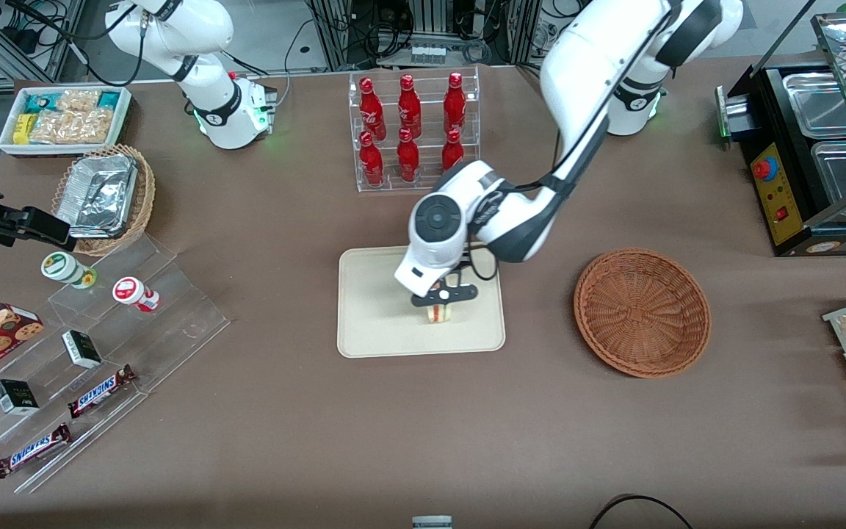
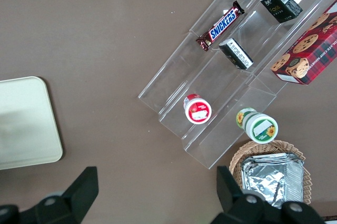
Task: Place sandwich from basket to tray
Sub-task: 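Lift the sandwich and carry it with the left gripper over the beige tray, then lower the sandwich onto the tray and open the left gripper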
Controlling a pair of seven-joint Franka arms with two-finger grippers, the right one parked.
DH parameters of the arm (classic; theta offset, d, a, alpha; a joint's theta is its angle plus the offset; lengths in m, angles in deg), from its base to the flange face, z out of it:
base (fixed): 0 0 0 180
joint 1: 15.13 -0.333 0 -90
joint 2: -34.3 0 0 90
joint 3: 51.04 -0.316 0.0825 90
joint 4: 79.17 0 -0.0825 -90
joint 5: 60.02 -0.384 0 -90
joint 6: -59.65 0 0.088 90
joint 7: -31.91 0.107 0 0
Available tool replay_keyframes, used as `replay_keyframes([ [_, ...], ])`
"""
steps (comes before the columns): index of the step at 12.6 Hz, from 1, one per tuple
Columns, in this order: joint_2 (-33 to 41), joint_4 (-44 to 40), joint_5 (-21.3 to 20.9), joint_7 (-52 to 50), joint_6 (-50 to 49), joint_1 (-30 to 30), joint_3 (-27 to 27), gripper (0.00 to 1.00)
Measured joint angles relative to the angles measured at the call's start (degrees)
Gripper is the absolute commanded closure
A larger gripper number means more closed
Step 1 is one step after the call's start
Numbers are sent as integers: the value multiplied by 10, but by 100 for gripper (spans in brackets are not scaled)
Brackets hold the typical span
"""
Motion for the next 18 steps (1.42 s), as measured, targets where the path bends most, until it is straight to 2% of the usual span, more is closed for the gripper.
replay_keyframes([
  [5,-57,-93,-15,-35,-61,29,-2,100],
  [12,-77,-107,-21,-62,-54,29,-5,100],
  [13,-79,-107,-21,-72,-47,29,-5,95],
  [14,-81,-107,-21,-77,-45,29,-5,41],
  [15,-83,-107,-21,-79,-44,29,-5,0],
  [18,-86,-107,-29,-80,-41,29,-6,0],
])
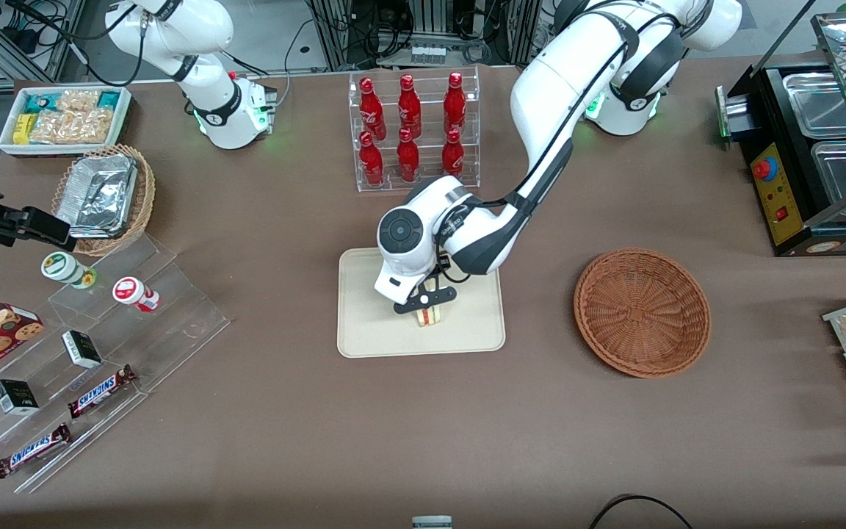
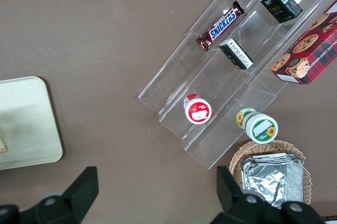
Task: Place sandwich from basket to tray
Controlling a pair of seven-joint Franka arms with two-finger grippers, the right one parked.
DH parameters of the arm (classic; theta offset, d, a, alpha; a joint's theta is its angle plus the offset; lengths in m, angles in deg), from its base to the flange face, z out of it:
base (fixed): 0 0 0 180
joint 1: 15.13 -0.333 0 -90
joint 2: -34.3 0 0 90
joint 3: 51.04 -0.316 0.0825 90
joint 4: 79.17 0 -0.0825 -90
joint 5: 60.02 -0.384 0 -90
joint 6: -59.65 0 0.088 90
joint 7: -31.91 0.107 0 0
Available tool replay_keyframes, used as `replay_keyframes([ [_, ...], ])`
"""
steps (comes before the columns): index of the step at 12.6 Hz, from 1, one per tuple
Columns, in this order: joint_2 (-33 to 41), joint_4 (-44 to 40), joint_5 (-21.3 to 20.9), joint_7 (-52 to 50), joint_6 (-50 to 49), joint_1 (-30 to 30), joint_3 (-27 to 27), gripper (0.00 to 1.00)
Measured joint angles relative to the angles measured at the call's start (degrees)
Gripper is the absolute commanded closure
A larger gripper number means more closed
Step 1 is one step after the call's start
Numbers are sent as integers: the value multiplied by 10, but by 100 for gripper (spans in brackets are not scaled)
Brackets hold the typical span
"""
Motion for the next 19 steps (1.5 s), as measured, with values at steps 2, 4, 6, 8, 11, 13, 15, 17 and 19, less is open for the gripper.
replay_keyframes([
  [2,0,-1,-16,-2,3,0,0,0],
  [4,0,-7,-17,-3,4,0,0,0],
  [6,5,-17,-17,-3,2,0,0,0],
  [8,22,-26,-17,-3,-15,-1,0,0],
  [11,61,-29,-17,9,-40,-4,0,0],
  [13,83,-30,-15,41,-61,-14,0,0],
  [15,100,-30,1,93,-77,-35,0,0],
  [17,120,-30,14,162,-100,-63,0,0],
  [19,143,-29,16,215,-136,-91,-1,0],
])
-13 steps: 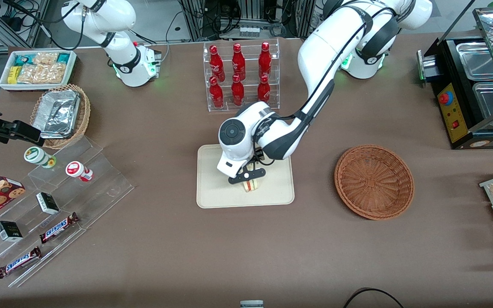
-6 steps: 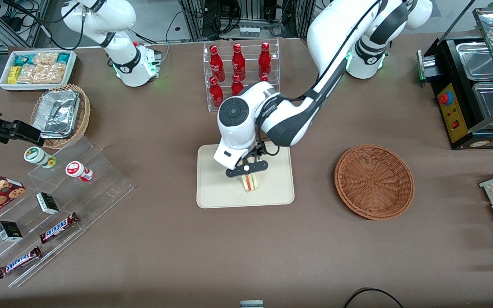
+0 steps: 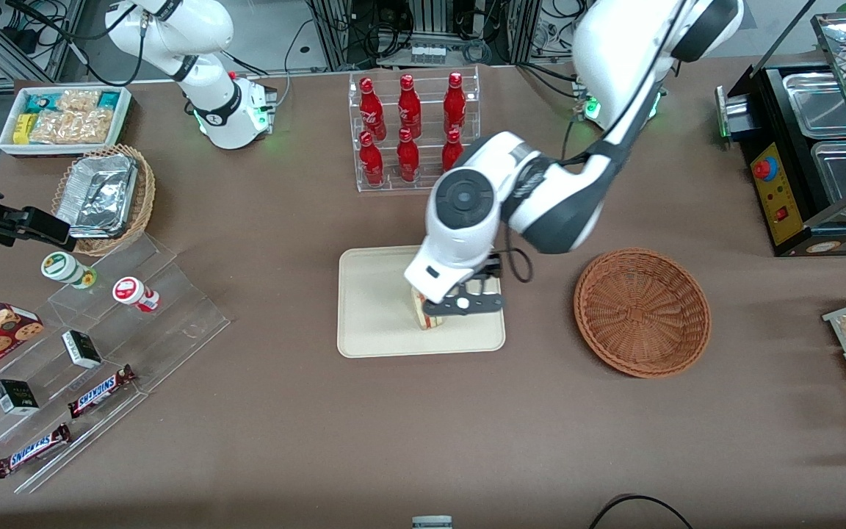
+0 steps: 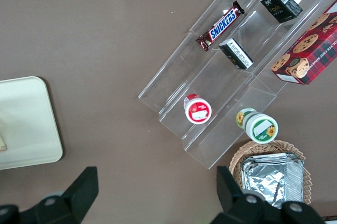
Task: Place sandwich from basket to tray
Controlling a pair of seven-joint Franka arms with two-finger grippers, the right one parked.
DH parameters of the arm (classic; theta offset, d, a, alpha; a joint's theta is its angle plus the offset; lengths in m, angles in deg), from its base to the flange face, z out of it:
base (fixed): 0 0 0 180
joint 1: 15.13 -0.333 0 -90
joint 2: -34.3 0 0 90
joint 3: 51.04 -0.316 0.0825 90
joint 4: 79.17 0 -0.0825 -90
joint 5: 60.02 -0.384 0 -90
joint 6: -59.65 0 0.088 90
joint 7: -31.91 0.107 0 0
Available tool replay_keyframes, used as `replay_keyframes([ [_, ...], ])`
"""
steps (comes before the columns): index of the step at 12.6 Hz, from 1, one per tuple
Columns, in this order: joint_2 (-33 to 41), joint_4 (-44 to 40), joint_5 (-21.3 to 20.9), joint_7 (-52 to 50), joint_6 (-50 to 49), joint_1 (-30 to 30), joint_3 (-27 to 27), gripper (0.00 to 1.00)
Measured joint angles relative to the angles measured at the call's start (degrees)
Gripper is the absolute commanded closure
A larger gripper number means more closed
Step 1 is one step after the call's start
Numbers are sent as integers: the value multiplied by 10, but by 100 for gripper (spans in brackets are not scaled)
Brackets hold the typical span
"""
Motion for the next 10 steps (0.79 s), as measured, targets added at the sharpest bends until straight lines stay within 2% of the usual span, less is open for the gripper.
replay_keyframes([
  [2,30,22,4,61,-22,-35,-2,0],
  [5,101,102,18,169,-30,-100,-3,0],
  [10,200,190,19,286,-58,-177,-5,0],
])
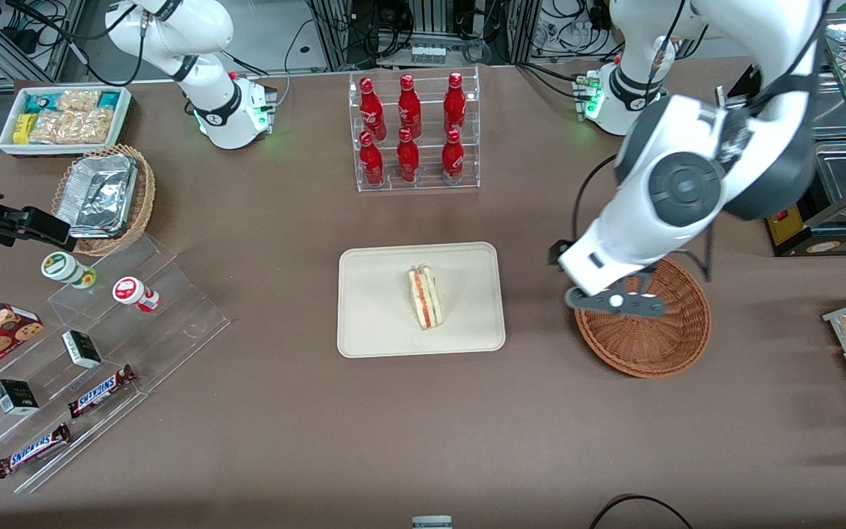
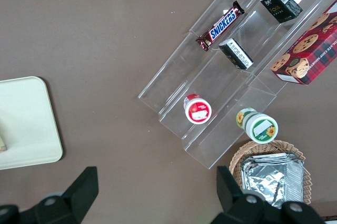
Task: Place sandwich from basket to tray
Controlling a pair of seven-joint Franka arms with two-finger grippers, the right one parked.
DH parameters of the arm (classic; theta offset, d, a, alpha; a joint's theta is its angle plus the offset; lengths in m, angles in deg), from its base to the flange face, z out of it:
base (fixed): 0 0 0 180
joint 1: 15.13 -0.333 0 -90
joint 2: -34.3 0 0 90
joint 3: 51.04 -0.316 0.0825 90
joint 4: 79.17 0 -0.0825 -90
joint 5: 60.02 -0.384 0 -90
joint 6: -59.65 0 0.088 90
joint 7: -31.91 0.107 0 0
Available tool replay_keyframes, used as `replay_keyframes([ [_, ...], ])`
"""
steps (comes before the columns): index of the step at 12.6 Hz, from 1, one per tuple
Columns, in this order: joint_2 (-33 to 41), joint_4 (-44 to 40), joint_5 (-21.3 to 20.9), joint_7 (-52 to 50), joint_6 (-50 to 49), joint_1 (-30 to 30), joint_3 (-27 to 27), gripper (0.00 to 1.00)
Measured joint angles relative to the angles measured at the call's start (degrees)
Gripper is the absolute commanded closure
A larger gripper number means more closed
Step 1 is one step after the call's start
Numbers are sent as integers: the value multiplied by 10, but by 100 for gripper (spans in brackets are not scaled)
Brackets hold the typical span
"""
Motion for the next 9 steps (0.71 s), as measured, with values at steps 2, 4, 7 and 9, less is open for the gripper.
replay_keyframes([
  [2,20,5,0,30,-20,-25,-1,0],
  [4,37,7,0,51,-40,-46,-1,0],
  [7,59,7,0,108,-74,-51,-34,0],
  [9,78,8,1,133,-96,-52,-54,0],
])
